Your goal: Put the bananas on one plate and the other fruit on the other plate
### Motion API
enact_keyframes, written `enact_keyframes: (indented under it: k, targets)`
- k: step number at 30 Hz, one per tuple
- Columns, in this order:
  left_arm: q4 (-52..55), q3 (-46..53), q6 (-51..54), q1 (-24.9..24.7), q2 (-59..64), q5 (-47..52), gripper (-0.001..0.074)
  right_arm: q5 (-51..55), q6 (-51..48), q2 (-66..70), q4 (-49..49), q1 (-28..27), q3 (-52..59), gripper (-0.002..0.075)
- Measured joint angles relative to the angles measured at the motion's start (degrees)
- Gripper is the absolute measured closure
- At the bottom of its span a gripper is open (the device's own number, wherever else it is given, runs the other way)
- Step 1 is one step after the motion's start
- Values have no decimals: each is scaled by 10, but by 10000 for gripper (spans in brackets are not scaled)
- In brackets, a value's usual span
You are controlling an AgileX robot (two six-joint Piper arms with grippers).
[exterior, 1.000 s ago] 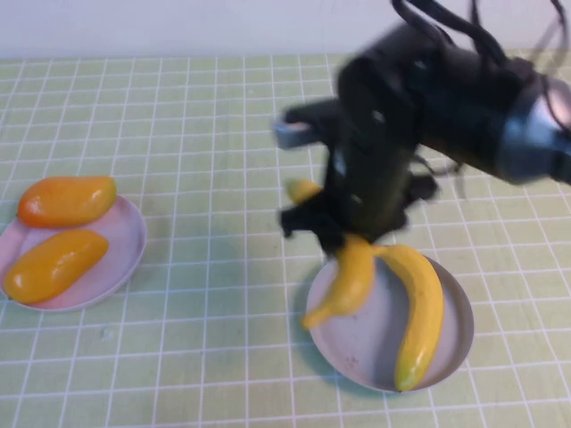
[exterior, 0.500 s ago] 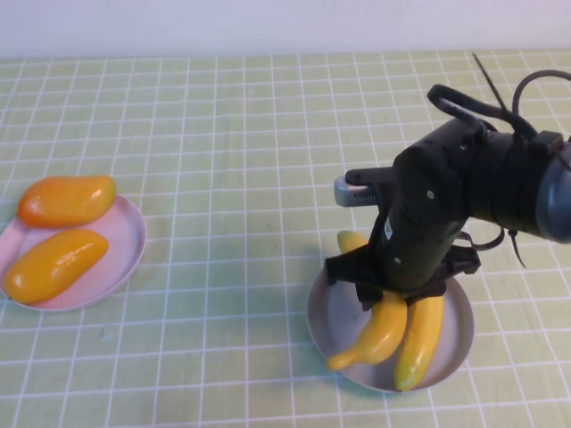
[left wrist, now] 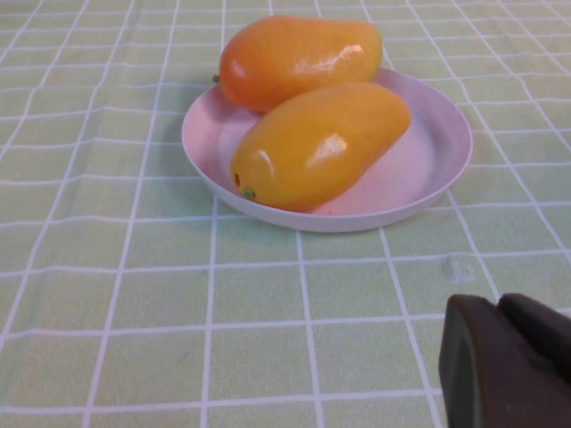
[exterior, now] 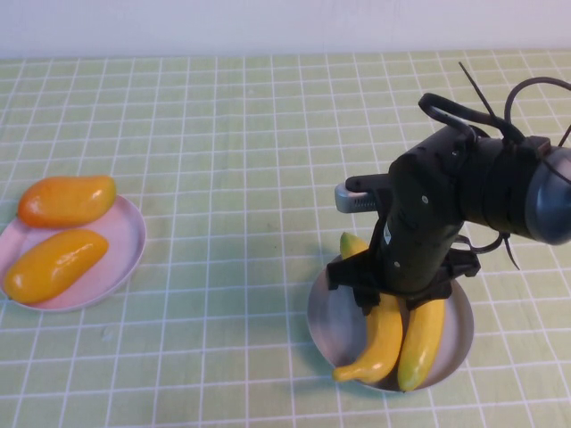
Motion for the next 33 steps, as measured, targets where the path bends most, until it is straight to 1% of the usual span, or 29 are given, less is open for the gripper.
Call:
enact_keyframes:
  k: [5,7,8,10,15,17,22,25,28,33]
  targets:
    - [0,0,0,0,0,0,736,0,0,-3,-3,0,0,326]
    - [0,0,0,0,0,0,736,4,0,-14,-3,1,0,345]
    - [0,0,0,0,0,0,736,7,0,-24,-4,6,0,367]
    - [0,0,0,0,0,0,736,11,0,-49,-6,15,1,428]
    - [0,0,0,0,0,0,736,47,-14,-141,-13,48,1,670]
    - [0,0,0,0,0,0,736,69,-20,-178,-26,63,1,708]
    - [0,0,0,0,0,0,736,138,-26,-255,-79,107,4,736]
    - [0,0,0,0,0,0,736,149,-27,-305,-110,137,24,739]
    - [0,0,0,0,0,0,736,151,-28,-364,-128,161,69,740]
    - [0,0,0,0,0,0,736,159,-28,-445,-124,167,157,741]
